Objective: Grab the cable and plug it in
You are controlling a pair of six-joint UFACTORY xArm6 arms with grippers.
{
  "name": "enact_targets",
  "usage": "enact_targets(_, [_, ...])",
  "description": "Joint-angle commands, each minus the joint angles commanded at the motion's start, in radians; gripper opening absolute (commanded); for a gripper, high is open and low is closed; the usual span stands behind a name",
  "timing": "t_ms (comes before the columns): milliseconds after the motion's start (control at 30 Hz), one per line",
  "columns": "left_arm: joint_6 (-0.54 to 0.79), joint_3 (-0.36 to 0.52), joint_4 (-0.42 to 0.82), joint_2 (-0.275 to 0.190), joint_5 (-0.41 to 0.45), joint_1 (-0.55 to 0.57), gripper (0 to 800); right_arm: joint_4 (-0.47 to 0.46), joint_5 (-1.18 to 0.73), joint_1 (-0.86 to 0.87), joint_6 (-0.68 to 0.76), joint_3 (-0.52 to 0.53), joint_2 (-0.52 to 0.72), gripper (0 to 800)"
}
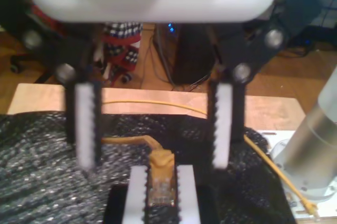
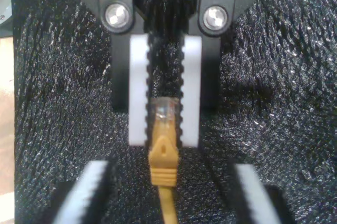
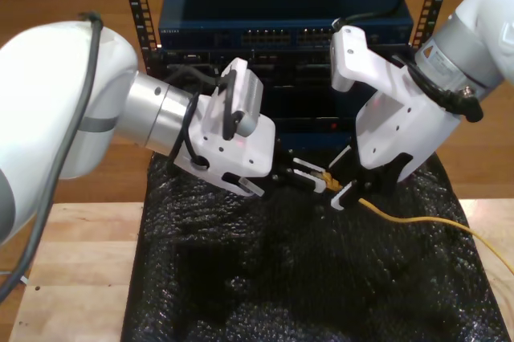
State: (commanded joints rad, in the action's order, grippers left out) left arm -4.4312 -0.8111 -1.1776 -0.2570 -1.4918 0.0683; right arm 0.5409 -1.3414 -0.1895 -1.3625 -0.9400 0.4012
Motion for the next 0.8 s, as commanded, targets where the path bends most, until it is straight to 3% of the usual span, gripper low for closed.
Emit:
enact_targets(100, [-0.046,-0.02,-0.008,0.034,-0.031,-0.057,2,-0.002,0.015,0.012,-0.044,-0.017,0.0,799])
enact_targets(333, [-0.091,-0.06,-0.006,0.081,-0.103,-0.129,2,0.006,0.044,0.072,-0.097,-0.025,0.0,800])
enact_targets(567, [-0.095,-0.06,-0.012,0.091,-0.126,-0.196,2,0.006,0.04,0.068,-0.098,-0.043,0.0,798])
enact_targets(800, [-0.133,-0.083,-0.071,0.157,-0.233,-0.264,2,0.018,0.044,0.066,-0.106,-0.025,0.077,789])
